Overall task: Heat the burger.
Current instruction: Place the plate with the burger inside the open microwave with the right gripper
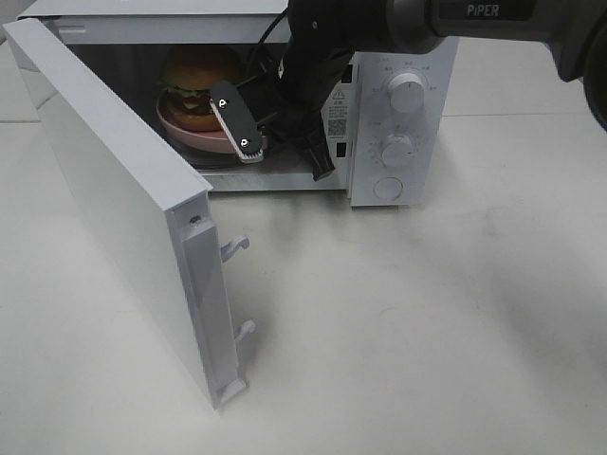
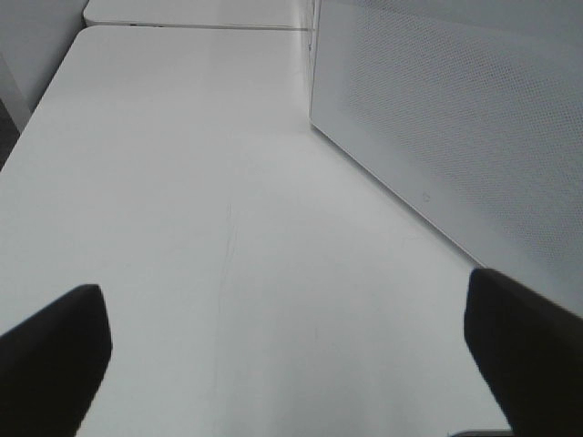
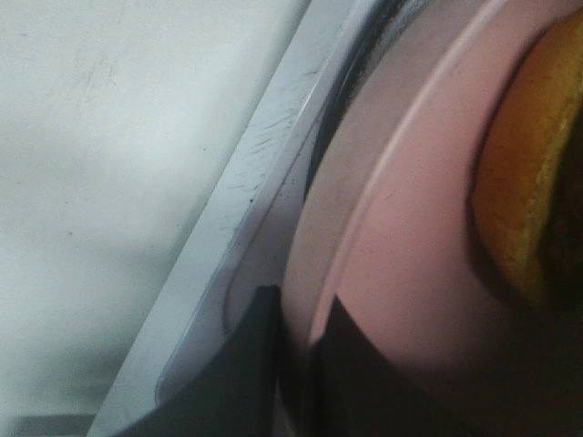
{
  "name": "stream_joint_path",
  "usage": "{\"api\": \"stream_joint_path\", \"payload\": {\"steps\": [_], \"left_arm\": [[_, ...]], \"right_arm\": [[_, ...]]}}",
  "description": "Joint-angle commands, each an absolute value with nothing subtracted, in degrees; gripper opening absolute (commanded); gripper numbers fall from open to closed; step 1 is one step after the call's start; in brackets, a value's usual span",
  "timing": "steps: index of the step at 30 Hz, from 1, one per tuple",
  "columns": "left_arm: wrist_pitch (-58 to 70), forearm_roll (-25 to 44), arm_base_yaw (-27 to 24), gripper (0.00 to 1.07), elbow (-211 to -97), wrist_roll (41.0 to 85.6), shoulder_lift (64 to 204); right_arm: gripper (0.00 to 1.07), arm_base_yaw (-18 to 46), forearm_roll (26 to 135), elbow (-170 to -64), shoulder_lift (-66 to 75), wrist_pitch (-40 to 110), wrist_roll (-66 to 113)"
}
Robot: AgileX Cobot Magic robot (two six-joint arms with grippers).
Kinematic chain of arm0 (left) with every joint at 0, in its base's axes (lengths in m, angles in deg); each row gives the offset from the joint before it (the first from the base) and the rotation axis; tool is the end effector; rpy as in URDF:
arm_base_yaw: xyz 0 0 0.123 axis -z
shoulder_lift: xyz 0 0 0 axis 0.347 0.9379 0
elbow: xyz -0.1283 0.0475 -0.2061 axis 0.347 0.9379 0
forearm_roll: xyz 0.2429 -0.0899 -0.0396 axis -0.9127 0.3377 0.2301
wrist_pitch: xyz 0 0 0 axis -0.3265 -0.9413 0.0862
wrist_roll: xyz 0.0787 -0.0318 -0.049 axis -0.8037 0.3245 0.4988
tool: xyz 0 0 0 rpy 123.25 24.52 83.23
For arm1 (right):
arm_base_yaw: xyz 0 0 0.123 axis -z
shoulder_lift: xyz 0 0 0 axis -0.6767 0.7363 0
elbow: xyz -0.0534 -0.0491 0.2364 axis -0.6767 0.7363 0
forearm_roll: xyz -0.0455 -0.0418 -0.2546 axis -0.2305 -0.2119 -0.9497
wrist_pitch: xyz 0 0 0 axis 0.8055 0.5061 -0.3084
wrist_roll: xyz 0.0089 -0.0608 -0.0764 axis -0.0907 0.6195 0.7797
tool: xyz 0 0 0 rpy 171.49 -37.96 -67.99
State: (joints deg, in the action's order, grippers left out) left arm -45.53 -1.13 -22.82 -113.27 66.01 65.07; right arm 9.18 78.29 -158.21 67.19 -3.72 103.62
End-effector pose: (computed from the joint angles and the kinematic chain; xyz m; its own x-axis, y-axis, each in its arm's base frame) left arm 0.0447 -0.0040 0.2819 -0.4578 -0.0333 -0.8885 0.0044 0.9992 -0.0397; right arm 0.4225 0.2765 0.1463 0.4975 -0.8671 -0.0248 -0.6968 -0.3824 -0.6068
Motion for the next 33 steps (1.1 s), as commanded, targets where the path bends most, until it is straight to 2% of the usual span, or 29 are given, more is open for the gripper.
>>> {"api": "stream_joint_path", "payload": {"steps": [1, 13, 15, 17, 18, 20, 21, 23, 33], "left_arm": [[-44.78, -1.13, -23.05, 0.98, -113.27, 65.9, 64.21], [-44.78, -1.13, -23.05, 0.98, -113.27, 65.9, 64.21], [-44.78, -1.13, -23.05, 0.98, -113.27, 65.9, 64.21], [-44.78, -1.13, -23.05, 0.98, -113.27, 65.9, 64.21], [-44.78, -1.13, -23.05, 0.98, -113.27, 65.9, 64.21], [-44.78, -1.13, -23.05, 0.98, -113.27, 65.9, 64.21], [-44.78, -1.13, -23.05, 0.98, -113.27, 65.9, 64.21], [-44.78, -1.13, -23.05, 0.98, -113.27, 65.9, 64.21], [-44.78, -1.13, -23.05, 0.98, -113.27, 65.9, 64.21]], "right_arm": [[0.0, 9.18, 77.15, -161.47, 68.28, -1.25, 102.76], [0.03, 8.73, 76.46, -164.97, 71.26, -0.4, 101.61], [0.07, 8.73, 76.29, -164.97, 71.26, -0.4, 101.21], [0.15, 8.73, 76.29, -164.97, 71.26, -0.4, 100.93], [0.15, 8.73, 76.29, -164.97, 71.26, -0.4, 100.93], [0.26, 8.73, 76.57, -164.97, 71.26, -0.22, 99.84], [0.26, 8.73, 76.57, -164.97, 71.26, -0.22, 99.84], [0.43, 8.67, 76.69, -164.97, 71.26, -0.85, 97.32], [0.56, 8.38, 76.74, -160.73, 70.4, -0.51, 94.85]]}}
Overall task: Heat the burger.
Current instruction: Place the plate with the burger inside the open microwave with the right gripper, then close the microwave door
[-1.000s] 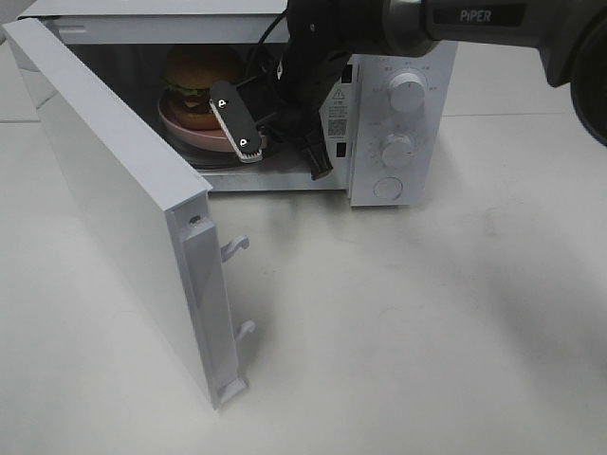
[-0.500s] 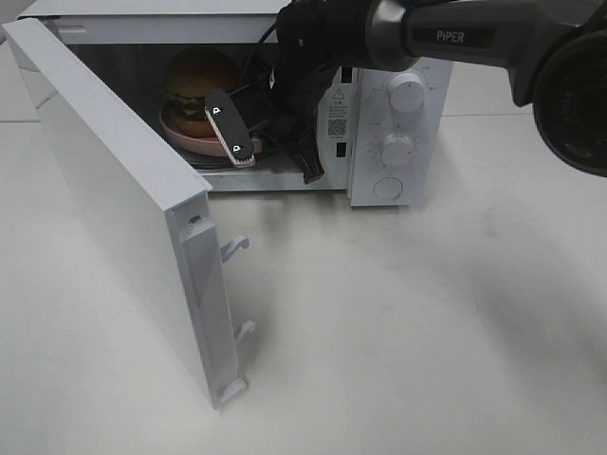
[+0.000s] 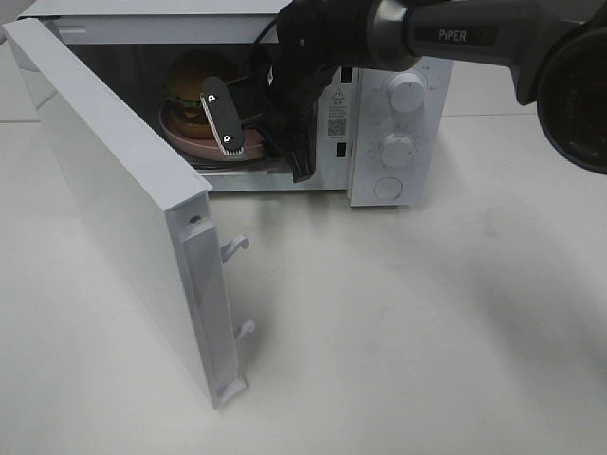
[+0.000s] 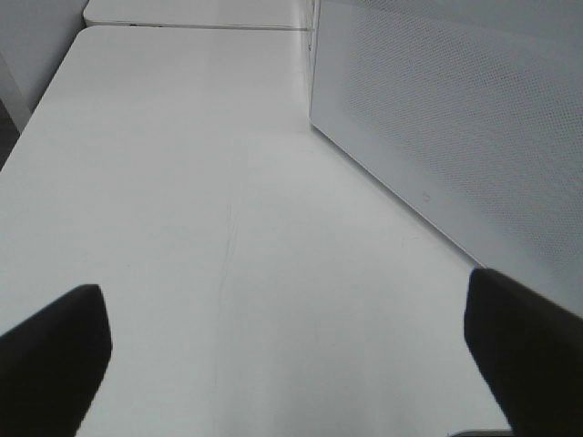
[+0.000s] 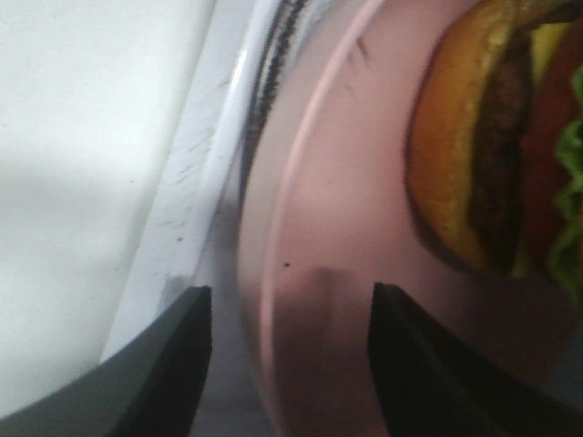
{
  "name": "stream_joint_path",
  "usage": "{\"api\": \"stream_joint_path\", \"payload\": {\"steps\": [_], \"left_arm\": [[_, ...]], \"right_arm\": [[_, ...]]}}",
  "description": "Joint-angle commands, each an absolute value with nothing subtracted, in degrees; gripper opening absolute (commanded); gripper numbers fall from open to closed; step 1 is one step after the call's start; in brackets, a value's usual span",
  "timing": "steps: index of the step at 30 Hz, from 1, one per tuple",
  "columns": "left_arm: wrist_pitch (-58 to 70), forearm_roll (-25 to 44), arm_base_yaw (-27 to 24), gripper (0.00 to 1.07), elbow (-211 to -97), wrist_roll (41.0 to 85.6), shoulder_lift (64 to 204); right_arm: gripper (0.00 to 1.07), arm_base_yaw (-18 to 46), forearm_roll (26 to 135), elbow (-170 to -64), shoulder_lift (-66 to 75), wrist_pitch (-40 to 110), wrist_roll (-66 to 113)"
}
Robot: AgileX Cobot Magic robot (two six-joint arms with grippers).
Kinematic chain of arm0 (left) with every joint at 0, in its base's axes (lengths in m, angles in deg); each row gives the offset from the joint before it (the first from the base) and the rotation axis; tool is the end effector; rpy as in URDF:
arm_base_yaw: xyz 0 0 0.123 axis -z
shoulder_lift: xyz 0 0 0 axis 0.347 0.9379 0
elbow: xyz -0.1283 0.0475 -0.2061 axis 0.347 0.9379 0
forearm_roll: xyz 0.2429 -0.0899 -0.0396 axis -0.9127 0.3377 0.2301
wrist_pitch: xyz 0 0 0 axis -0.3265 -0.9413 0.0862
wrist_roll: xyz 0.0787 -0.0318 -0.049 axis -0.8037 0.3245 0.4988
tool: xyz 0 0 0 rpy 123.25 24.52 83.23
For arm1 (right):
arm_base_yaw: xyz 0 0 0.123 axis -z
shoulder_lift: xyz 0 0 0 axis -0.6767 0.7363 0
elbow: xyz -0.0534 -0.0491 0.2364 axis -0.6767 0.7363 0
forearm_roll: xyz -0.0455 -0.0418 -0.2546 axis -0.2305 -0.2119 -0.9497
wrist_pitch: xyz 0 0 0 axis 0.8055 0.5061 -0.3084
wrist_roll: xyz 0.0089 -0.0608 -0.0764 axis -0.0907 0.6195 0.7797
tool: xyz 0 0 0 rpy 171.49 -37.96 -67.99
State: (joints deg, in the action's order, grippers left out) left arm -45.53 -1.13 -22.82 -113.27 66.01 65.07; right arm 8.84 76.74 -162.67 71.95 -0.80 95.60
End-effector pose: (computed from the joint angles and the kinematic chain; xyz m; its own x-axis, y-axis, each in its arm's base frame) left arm 0.0447 -0.0040 0.2819 -0.4578 -0.0333 -0.8885 0.0044 0.9992 -0.0397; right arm 0.4346 0.2867 0.1316 0.4153 -0.9050 -0.0921 -0.7231 -0.2670 -0.6370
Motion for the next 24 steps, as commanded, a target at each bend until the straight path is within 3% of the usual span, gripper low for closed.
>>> {"api": "stream_joint_path", "payload": {"steps": [1, 11, 24], "left_arm": [[-44.78, -1.13, -23.05, 0.98, -113.27, 65.9, 64.21], [-44.78, -1.13, -23.05, 0.98, -113.27, 65.9, 64.21], [-44.78, -1.13, -23.05, 0.98, -113.27, 65.9, 64.21]], "right_arm": [[0.56, 8.38, 76.74, -160.73, 70.4, -0.51, 94.85], [0.72, 8.38, 78.23, -150.64, 64.67, 4.88, 93.93], [0.74, 8.5, 78.0, -141.7, 58.37, 7.17, 93.93]]}}
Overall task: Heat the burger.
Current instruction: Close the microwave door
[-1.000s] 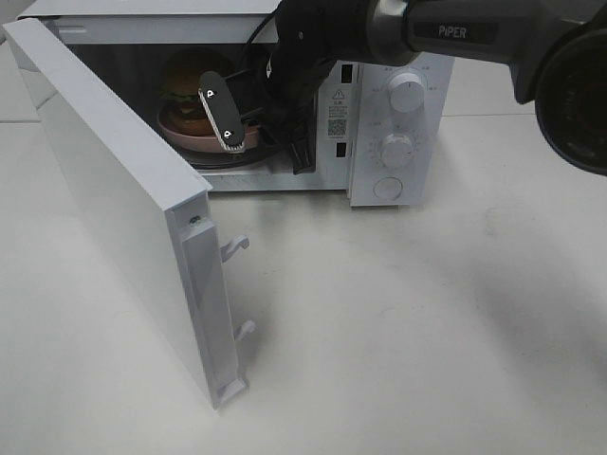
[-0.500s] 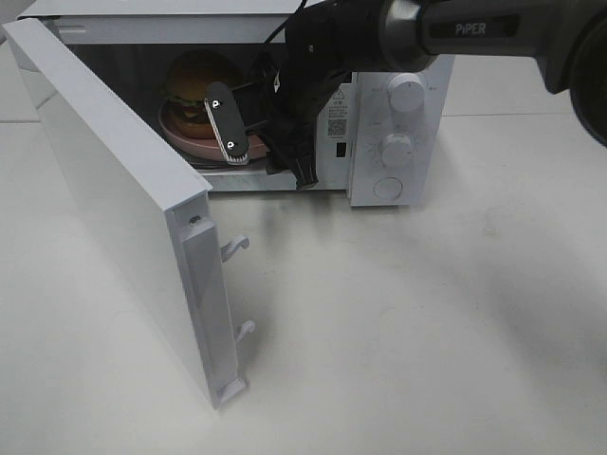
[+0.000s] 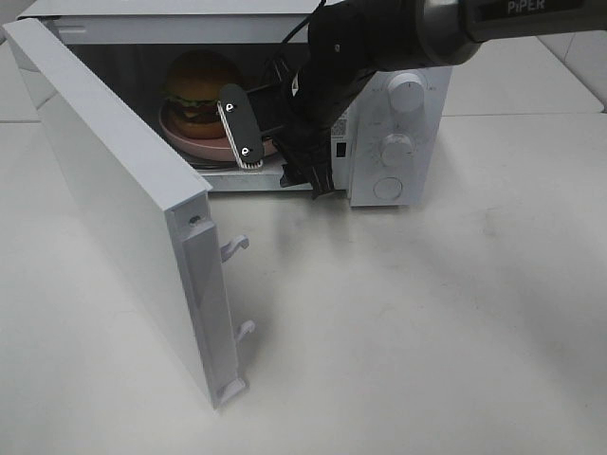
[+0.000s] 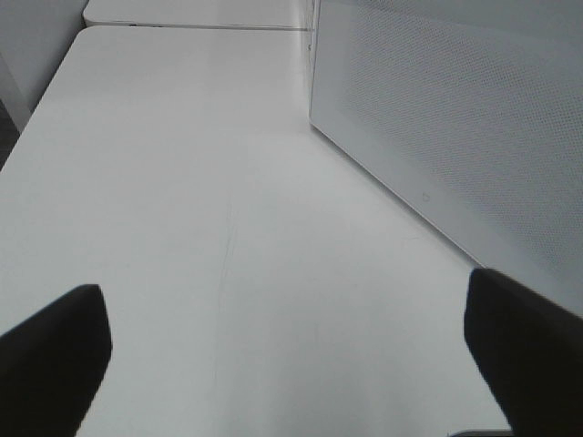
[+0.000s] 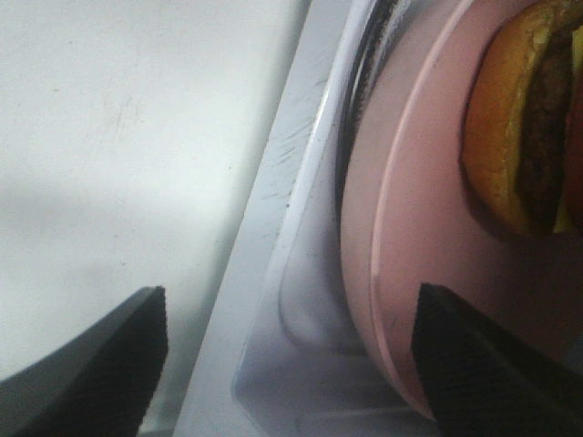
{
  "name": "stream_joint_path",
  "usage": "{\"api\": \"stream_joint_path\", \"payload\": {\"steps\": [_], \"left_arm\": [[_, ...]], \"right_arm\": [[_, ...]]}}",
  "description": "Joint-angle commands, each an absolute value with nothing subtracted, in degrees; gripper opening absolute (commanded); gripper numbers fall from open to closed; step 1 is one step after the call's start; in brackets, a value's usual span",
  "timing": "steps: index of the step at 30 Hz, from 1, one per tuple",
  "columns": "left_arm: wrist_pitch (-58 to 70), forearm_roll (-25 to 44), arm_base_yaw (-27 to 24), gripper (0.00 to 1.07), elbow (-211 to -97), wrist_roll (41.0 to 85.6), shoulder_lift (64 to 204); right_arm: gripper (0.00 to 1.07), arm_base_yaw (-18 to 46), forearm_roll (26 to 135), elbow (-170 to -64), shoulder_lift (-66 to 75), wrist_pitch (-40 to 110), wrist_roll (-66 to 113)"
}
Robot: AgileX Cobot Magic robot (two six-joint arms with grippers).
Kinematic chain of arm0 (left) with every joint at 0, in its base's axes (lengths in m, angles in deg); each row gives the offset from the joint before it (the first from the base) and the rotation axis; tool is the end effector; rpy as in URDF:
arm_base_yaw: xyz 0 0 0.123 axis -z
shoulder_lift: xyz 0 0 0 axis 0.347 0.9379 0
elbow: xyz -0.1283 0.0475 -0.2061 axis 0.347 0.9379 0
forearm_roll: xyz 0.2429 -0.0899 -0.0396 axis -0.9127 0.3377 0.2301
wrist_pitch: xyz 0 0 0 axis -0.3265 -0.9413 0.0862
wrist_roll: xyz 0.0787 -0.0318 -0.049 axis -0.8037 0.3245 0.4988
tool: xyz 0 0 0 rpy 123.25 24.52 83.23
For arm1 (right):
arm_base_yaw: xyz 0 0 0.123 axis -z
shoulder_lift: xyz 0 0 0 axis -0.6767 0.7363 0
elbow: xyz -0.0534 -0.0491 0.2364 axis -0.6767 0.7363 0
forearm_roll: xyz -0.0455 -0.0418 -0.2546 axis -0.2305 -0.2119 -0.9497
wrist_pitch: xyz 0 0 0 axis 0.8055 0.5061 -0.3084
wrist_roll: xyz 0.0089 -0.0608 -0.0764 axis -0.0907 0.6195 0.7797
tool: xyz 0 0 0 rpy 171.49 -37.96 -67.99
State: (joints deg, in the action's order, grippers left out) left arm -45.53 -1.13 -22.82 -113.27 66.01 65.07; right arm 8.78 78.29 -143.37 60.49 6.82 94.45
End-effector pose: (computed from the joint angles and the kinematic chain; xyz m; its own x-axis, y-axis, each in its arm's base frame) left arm 0.0447 -0.0040 0.2819 -0.4578 -0.0333 -0.8885 0.0044 0.9992 -0.0397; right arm 0.3976 0.2647 0.1343 0.3956 -0.9091 -0.1308 -0.7437 -0.2335 -0.6264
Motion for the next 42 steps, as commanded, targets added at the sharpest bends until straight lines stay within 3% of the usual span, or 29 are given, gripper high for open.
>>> {"api": "stream_joint_path", "payload": {"steps": [1, 22, 42], "left_arm": [[-44.78, -1.13, -23.05, 0.98, -113.27, 65.9, 64.21], [-44.78, -1.13, -23.05, 0.98, -113.27, 65.9, 64.21], [-44.78, -1.13, -23.05, 0.98, -113.27, 65.9, 64.21]], "right_arm": [[0.74, 8.5, 78.0, -141.3, 57.97, 7.17, 93.93], [0.74, 9.93, 77.6, -126.52, 44.85, 9.98, 93.3], [0.74, 9.93, 77.6, -111.17, 28.69, 15.07, 81.22]]}}
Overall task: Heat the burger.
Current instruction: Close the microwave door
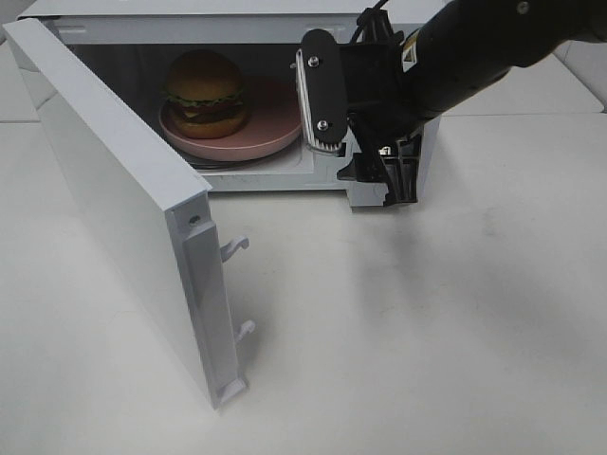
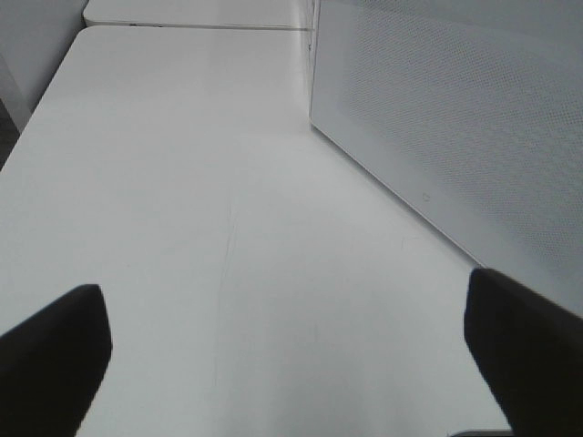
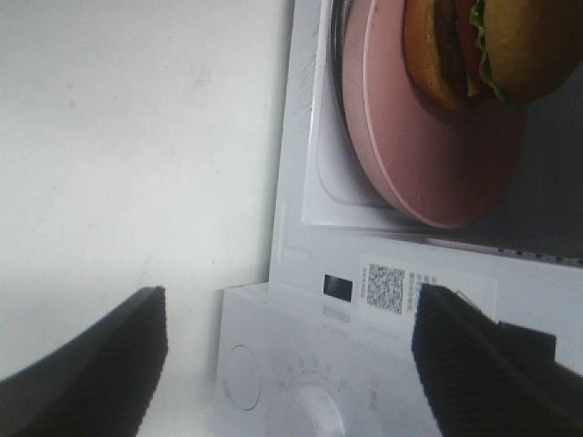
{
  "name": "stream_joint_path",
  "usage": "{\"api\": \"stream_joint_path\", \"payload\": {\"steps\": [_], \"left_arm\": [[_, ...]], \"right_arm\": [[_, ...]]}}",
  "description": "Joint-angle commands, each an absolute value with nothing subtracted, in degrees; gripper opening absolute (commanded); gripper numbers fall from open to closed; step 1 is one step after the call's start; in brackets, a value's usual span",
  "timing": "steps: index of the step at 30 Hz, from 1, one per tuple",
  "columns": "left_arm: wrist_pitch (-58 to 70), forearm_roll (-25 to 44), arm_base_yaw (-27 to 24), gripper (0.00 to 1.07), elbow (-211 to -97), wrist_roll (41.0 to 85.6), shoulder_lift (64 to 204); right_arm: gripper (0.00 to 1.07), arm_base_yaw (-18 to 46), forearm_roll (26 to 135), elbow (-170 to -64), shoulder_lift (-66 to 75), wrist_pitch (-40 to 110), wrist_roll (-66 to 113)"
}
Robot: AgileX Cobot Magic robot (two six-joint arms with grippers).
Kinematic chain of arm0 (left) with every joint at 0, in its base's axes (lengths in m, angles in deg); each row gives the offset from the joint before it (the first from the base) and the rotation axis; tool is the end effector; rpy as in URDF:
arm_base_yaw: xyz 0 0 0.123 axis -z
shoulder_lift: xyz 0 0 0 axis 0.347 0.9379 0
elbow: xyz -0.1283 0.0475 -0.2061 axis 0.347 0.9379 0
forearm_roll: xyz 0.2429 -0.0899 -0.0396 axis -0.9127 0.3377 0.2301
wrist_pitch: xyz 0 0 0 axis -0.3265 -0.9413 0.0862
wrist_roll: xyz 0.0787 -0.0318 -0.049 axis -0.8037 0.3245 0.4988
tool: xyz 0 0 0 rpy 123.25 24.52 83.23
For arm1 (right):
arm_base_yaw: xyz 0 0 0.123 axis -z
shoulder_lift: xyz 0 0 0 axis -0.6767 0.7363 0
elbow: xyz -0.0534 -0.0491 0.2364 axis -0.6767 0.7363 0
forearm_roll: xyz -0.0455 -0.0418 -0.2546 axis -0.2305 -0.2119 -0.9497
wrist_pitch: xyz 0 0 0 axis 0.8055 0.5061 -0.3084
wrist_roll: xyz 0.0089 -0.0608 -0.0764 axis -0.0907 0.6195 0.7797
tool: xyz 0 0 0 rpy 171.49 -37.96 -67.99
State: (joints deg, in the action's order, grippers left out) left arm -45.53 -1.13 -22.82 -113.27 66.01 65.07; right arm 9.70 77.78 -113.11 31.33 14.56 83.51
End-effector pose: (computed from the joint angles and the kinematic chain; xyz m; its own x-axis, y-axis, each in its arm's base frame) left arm 0.0447 -0.0040 0.2819 -0.4578 -0.0333 -0.8885 0.0044 0.9992 -0.0397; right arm 0.3156 0.2027 0.1975 0.2661 -0.9235 -0.2763 -0.7425 -0.0136 -0.6697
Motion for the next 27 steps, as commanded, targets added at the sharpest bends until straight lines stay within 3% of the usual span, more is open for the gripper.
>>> {"api": "stream_joint_path", "payload": {"steps": [1, 16, 27], "left_arm": [[-44.78, -1.13, -23.05, 0.98, -113.27, 65.9, 64.21], [-44.78, -1.13, -23.05, 0.98, -113.27, 65.9, 64.21], [-44.78, -1.13, -23.05, 0.98, -113.27, 65.9, 64.21]], "right_arm": [[0.74, 9.93, 77.6, -109.39, 26.74, 15.42, 78.12], [0.74, 9.93, 77.83, -99.59, 13.79, 12.1, 36.41], [0.74, 9.93, 77.83, -95.7, 5.6, 0.46, 23.46]]}}
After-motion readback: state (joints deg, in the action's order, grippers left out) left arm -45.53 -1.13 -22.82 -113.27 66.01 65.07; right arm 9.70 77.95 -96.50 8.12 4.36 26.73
